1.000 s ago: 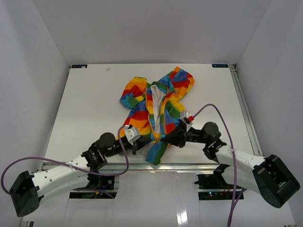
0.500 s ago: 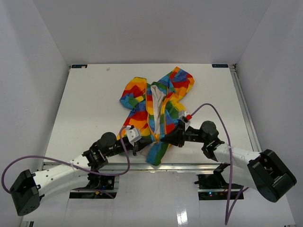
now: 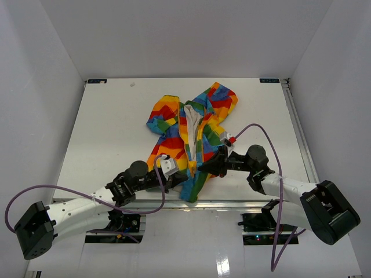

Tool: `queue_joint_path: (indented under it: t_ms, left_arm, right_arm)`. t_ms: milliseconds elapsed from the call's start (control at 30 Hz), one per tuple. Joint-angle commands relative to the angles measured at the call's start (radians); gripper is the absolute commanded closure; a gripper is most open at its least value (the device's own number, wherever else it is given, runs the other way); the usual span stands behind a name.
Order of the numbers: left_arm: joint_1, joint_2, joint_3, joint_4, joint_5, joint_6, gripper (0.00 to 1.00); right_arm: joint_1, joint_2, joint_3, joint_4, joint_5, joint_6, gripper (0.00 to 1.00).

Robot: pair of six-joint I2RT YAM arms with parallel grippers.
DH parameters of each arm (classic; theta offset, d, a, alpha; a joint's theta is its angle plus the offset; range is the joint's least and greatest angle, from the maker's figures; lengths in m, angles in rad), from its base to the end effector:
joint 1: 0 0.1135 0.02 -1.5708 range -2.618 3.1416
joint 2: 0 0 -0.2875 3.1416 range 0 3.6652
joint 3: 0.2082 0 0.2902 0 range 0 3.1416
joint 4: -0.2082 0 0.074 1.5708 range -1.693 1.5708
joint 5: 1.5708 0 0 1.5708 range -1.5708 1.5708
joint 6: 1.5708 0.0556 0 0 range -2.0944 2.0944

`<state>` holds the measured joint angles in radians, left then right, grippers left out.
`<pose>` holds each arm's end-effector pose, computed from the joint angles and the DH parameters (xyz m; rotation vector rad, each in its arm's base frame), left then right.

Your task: Zip up the jacket

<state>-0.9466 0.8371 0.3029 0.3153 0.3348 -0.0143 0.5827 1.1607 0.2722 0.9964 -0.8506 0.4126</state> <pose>0.1172 -0.1940 0.2066 1.0674 1.5573 -0.9738 0.1782 0.1675 0.2065 -0.8787 1.4254 1.3901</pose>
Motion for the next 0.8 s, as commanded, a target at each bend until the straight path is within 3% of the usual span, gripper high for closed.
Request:
queue_joint_path:
  t_ms: [0, 367, 767]
  left_arm:
    - [-0.006, -0.016, 0.036, -0.002, -0.013, 0.007, 1.00]
    - [-0.006, -0.204, -0.005, 0.031, -0.089, 0.010, 1.00]
    - [-0.006, -0.151, 0.003, 0.031, -0.049, 0.010, 1.00]
  right_arm:
    - [-0.006, -0.038, 0.031, 0.047, -0.032, 0.004, 0.92]
    - [-0.005, 0.003, -0.025, 0.129, -0.068, 0.015, 0.92]
    - [-0.004, 0.018, -0.040, 0.246, -0.126, 0.088, 0.92]
